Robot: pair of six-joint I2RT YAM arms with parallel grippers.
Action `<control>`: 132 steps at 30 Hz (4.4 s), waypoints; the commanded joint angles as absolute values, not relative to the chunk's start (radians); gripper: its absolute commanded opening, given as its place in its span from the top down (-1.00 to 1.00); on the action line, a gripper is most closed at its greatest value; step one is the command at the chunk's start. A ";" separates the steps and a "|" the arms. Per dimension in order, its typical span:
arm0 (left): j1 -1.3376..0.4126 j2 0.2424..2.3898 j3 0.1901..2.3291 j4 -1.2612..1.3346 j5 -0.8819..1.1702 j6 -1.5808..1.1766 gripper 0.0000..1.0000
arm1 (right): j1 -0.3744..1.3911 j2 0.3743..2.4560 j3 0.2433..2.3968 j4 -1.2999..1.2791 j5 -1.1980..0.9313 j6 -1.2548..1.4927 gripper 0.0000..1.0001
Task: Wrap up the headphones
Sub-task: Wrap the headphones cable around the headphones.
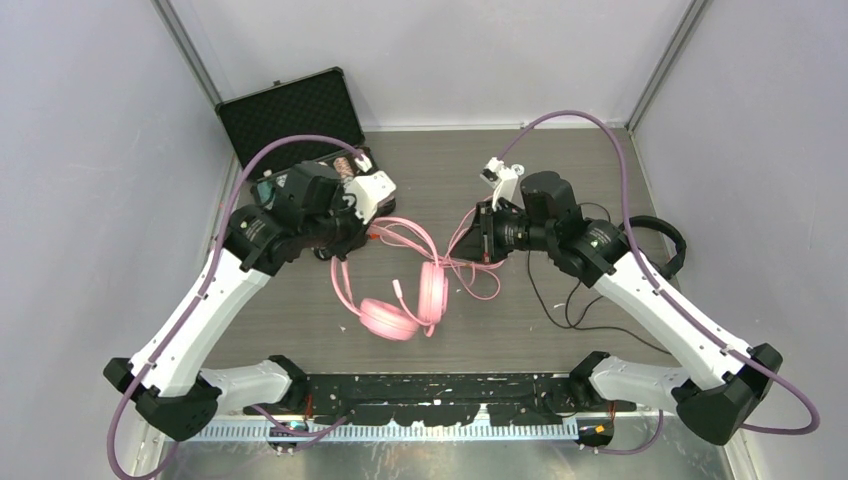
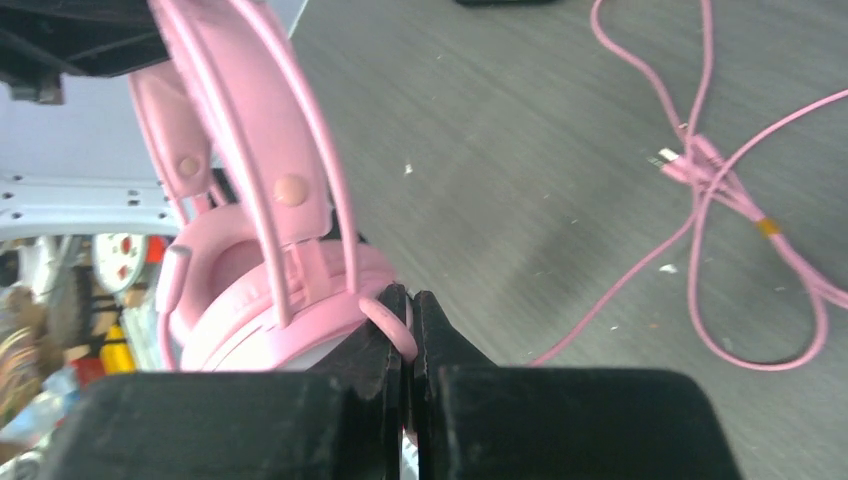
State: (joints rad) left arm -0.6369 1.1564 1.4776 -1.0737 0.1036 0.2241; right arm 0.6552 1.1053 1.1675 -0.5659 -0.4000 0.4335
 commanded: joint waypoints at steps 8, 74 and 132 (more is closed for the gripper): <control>-0.649 1.158 1.443 -1.056 -0.101 0.352 1.00 | 0.644 1.121 1.167 -0.340 -0.634 0.711 0.99; -0.650 0.930 1.309 -0.859 -0.603 -0.808 1.00 | 1.012 1.172 1.074 -0.033 -0.279 0.680 0.67; -0.650 0.865 1.369 -0.726 -0.405 -1.052 1.00 | 1.099 1.615 0.525 1.393 -0.037 0.202 -0.13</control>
